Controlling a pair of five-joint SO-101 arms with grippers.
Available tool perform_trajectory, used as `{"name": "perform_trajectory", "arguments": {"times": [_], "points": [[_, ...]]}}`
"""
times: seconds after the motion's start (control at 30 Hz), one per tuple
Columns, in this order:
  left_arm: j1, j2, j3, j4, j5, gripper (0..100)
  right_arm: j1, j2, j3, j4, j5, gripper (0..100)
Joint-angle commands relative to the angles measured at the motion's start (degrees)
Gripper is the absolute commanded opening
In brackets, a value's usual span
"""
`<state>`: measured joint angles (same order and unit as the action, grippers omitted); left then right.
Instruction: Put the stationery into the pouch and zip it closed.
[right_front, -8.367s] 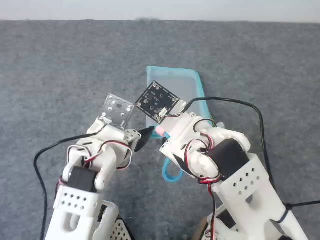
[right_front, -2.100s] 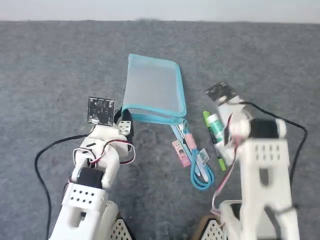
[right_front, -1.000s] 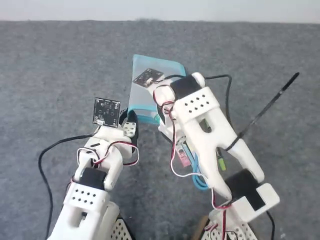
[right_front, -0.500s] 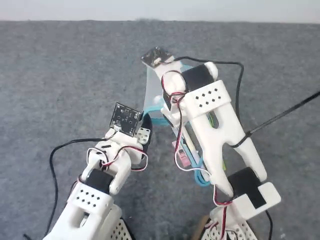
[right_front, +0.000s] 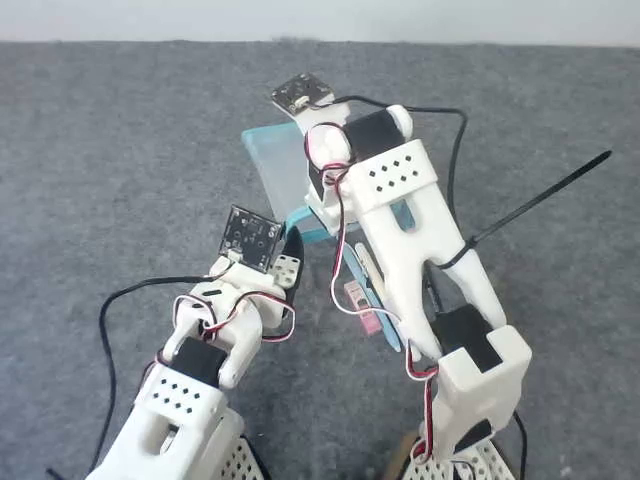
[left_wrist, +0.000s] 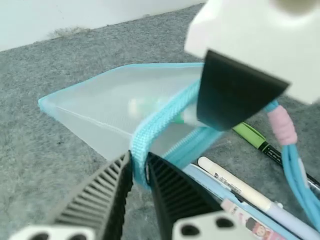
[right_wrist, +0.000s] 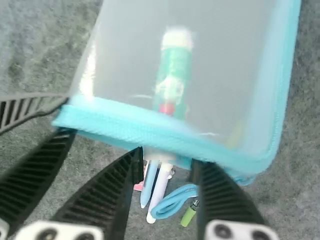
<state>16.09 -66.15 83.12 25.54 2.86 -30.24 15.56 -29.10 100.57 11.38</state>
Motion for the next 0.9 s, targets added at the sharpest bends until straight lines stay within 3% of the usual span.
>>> {"name": "perform_trajectory", "arguments": {"times": [0.0, 0.2, 0.47, 0.67, 0.87], "points": [[0.44, 0.26, -0.84, -1.58, -0.97, 1, 1.19, -5.76, -3.16, 2.07, 0.79, 20.5], [-4.13, 0.26, -0.92, -1.76, 1.23, 1, 1.36, -15.08, 2.73, 2.15, 1.85, 20.6], [-10.29, -0.09, -1.27, -1.76, 1.41, 1, 9.8, -27.47, 26.46, 0.84, 6.95, 20.6], [-12.13, 0.0, -1.01, -1.67, 1.41, 1, 17.89, -31.6, 48.44, -9.89, 9.76, 20.5], [-12.13, 0.26, -0.84, -1.58, 1.41, 1, 21.23, -31.43, 61.8, -20.88, 11.69, 20.4]]}}
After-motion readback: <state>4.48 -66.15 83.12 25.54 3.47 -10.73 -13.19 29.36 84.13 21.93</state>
